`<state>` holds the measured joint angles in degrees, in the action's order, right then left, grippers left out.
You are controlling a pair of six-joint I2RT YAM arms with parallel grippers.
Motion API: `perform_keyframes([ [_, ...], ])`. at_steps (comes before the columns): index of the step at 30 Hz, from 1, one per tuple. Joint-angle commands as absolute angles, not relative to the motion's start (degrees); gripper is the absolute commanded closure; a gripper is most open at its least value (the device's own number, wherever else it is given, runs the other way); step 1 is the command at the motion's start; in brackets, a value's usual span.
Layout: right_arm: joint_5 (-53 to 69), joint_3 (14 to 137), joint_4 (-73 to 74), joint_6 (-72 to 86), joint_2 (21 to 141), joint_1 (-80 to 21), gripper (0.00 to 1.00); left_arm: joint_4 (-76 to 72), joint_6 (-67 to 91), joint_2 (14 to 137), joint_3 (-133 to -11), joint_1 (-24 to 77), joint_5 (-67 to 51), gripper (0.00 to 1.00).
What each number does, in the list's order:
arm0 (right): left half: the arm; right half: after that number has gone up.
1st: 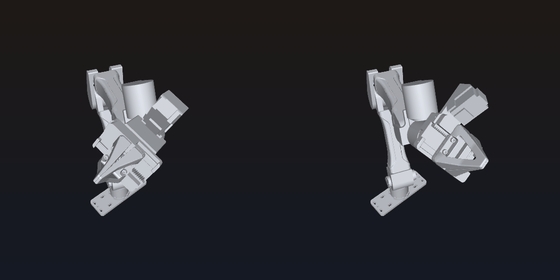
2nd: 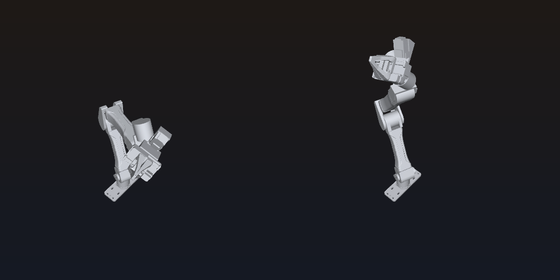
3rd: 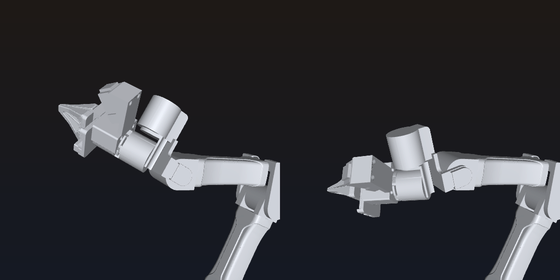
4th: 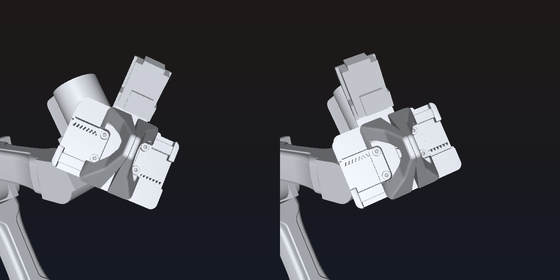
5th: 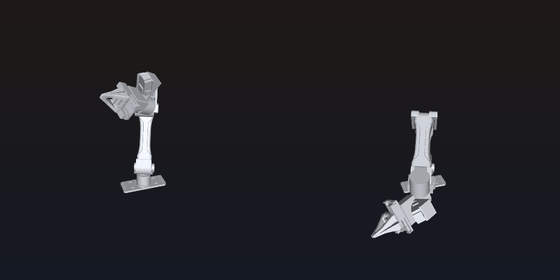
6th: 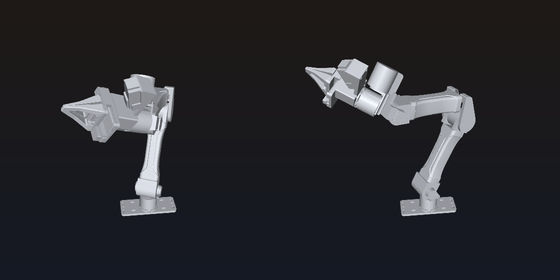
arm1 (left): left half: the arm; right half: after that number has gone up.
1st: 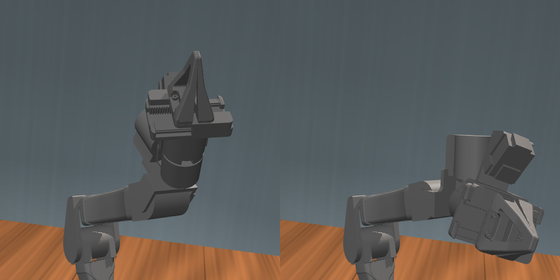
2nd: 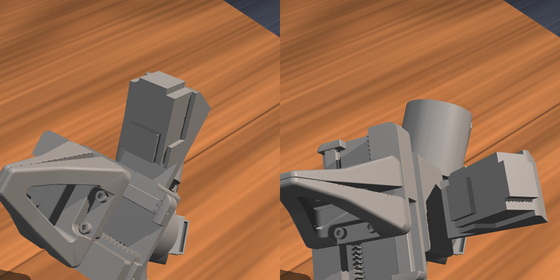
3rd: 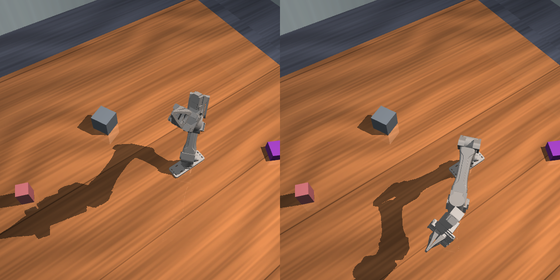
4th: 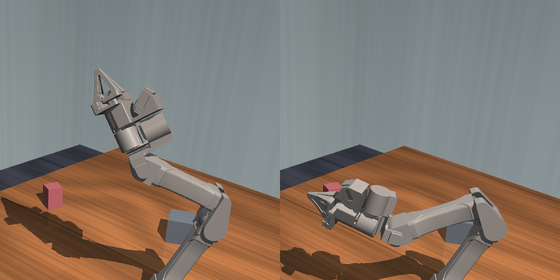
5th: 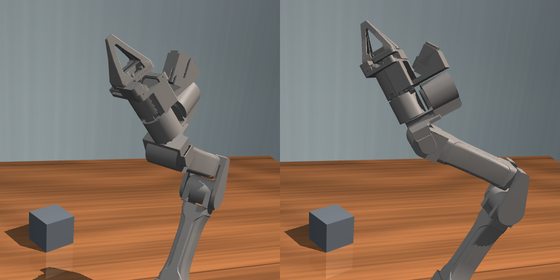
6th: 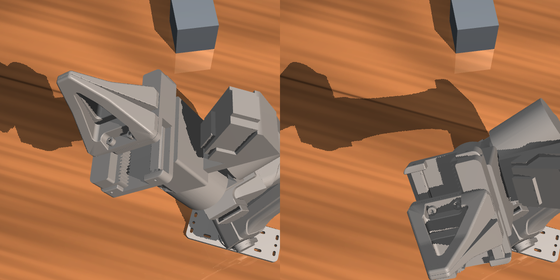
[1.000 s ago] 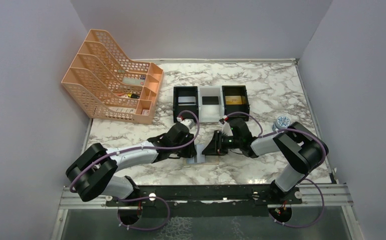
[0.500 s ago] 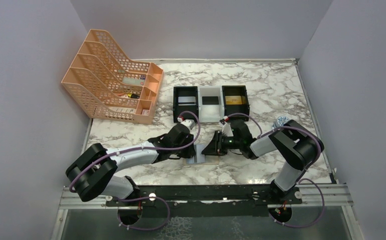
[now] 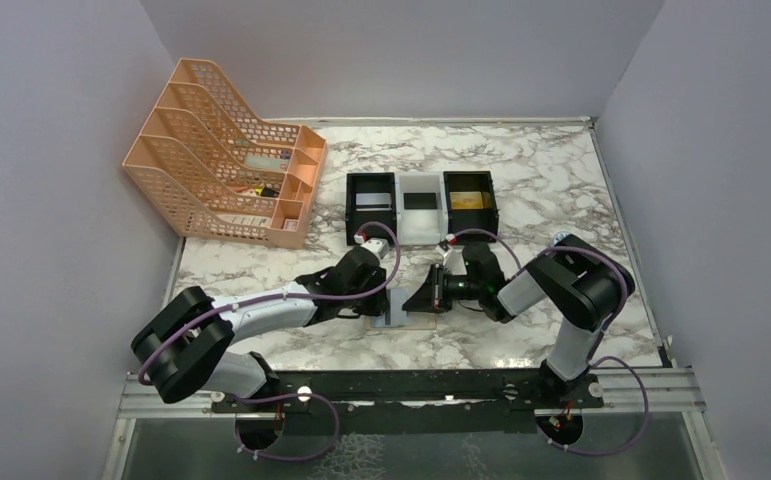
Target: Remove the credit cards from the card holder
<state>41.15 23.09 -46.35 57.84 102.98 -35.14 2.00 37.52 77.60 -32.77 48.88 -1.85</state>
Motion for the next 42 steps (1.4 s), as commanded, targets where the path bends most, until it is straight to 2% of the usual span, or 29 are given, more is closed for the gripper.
perform_keyframes([
  [1, 41.12, 22.07, -47.95, 58.13, 102.34, -35.02, 0.99, 6.85, 35.86, 79.0, -32.49, 48.94, 1.17, 0.77],
  [8, 38.07, 22.16, -40.65, 55.79, 99.32, -34.48, 0.99, 7.06, 35.86, 78.55, -32.32, 48.92, 1.14, 0.77],
  [13, 38.17, 21.86, -40.7, 56.09, 99.09, -33.93, 0.98, 7.01, 35.61, 78.62, -32.58, 48.9, 0.78, 0.77],
  [19, 39.89, 22.29, -45.48, 59.02, 101.73, -33.93, 0.8, 6.98, 35.18, 78.84, -32.91, 48.91, 0.62, 0.78],
  [21, 40.25, 22.49, -46.56, 59.66, 103.04, -33.92, 0.78, 7.0, 35.16, 78.75, -32.8, 48.94, 0.59, 0.78],
  [42, 45.11, 23.37, -54.31, 57.71, 108.11, -34.01, 0.78, 5.98, 35.86, 79.85, -32.61, 49.04, 0.31, 0.8],
])
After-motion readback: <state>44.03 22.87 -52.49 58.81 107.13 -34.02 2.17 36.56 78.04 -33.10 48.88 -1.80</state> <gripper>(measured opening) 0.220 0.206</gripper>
